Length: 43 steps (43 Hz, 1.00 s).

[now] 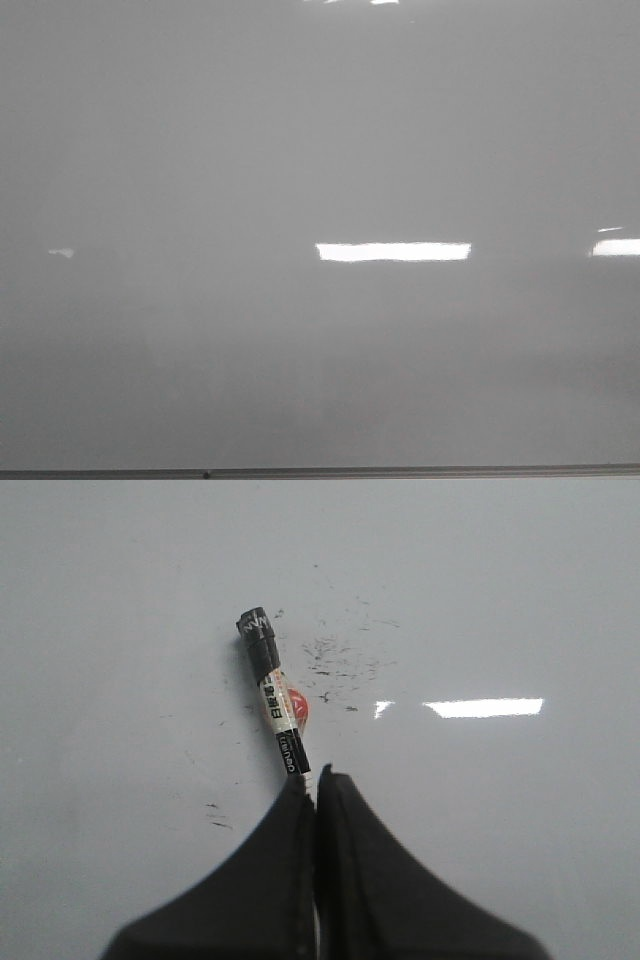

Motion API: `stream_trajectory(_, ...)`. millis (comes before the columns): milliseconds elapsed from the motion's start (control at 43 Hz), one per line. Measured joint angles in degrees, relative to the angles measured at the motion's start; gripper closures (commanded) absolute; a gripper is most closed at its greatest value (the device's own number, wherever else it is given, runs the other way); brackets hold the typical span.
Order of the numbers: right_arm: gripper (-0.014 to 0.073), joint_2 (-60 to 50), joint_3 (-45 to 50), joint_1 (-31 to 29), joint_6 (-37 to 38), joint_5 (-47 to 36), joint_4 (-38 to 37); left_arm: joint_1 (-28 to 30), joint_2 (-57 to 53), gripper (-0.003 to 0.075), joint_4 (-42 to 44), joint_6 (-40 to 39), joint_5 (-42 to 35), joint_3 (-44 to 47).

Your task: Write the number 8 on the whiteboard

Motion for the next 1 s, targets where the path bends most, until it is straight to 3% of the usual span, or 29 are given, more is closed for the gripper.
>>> stream_trajectory(442, 0.0652, 0.0, 0.0, 0.0, 0.0, -7.45, 0.59, 0.0, 0.0, 0.0741, 0.0, 0.0, -0.24, 0.0)
stream_trajectory(581, 0.0652, 0.0, 0.0, 0.0, 0.0, -9.09, 0.71, 0.0, 0.0, 0.0741, 0.0, 0.0, -4.33, 0.0)
stream_trajectory(698, 0.0652, 0.0, 0.0, 0.0, 0.0, -14.9, 1.15, 0.0, 0.0, 0.0741, 0.1, 0.0, -10.89, 0.0)
stream_trajectory(837, 0.0652, 0.0, 0.0, 0.0, 0.0, -24.17, 1.39, 0.0, 0.0, 0.0741, 0.1, 0.0, -11.25, -1.85)
stream_trajectory(1000, 0.0652, 0.0, -5.19, 0.0, 0.0, -16.93, 1.56, 0.0, 1.15, 0.0741, 0.68, 0.0, -8.43, -8.61)
